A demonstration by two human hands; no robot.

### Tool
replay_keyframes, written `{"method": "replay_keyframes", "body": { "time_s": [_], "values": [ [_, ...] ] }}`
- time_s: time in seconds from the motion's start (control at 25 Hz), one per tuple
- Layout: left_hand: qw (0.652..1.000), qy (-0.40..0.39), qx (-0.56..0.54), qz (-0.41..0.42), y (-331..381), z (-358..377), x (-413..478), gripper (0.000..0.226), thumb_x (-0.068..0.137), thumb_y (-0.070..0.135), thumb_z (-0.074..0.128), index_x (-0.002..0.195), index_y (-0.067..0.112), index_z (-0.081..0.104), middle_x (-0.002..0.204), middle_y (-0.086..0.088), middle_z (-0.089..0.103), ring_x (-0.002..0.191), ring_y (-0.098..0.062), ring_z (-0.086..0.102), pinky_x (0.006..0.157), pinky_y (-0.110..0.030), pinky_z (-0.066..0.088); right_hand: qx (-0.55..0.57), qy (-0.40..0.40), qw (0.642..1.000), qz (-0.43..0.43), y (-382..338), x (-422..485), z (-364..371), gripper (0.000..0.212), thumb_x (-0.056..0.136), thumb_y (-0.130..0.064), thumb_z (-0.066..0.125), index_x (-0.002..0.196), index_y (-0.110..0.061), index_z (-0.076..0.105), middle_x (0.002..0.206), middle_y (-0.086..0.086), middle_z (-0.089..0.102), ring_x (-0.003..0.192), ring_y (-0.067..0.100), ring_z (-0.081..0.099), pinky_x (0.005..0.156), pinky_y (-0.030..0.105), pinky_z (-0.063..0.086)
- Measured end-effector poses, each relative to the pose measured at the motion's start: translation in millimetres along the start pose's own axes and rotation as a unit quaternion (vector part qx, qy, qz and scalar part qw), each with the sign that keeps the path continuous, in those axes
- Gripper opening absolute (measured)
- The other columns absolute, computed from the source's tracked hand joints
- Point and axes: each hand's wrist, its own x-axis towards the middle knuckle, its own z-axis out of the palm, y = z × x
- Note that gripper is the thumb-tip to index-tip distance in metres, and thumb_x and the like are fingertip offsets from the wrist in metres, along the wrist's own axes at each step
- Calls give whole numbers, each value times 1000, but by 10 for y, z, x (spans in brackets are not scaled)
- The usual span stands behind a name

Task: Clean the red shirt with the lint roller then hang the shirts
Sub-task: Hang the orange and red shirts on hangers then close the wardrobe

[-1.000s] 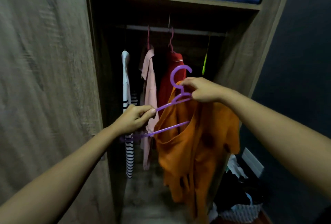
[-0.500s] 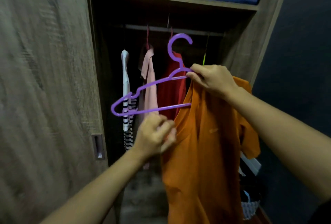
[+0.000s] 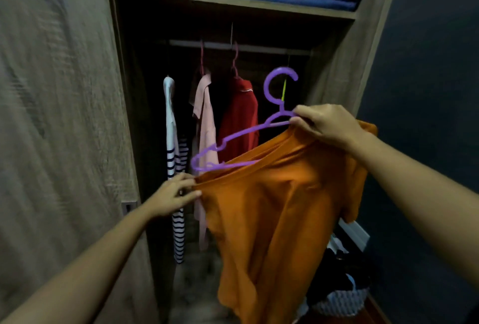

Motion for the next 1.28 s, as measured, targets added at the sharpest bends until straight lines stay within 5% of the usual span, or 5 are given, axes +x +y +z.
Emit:
{"method": "replay_keyframes", "body": {
  "time_s": [0.32,0.48,0.68,1.08,1.28],
  "values": [
    [995,28,49,84,617,-259,273,16,93,34,43,98,20,46,88,1,58,80,-9,56,72,-35,46,36,-48,996,59,-367,-78,525,51,88,-61,25,104,-25,58,96,-1,70,84,23,67,58,30,43],
    [986,154,59,27,593,-444,293,46,80,36,51,121,30,30,94,-14,65,80,-29,64,71,-41,52,159,-74,977,123,-331,-121,491,47,85,-63,32,106,-28,56,96,-2,68,85,18,64,68,38,52],
    [988,152,25,12,550,-746,308,41,84,17,65,120,20,47,78,8,56,65,-1,55,58,-10,38,289,-146,928,183,-219,-301,502,43,91,-50,38,96,-15,63,91,2,66,87,15,63,83,46,50],
    [996,-3,-78,-46,386,-1109,176,71,60,85,45,89,23,65,88,2,67,79,-3,64,70,-21,46,454,-149,825,301,-351,-218,505,33,99,-33,32,91,-26,63,83,-4,64,83,10,61,82,27,47],
    [992,79,2,-96,690,-857,272,33,87,50,51,84,20,64,80,-4,66,73,-17,63,68,-36,50,202,-73,931,296,-554,-21,618,34,95,-27,45,128,-22,46,110,4,59,107,21,55,92,35,42]
  ]
}}
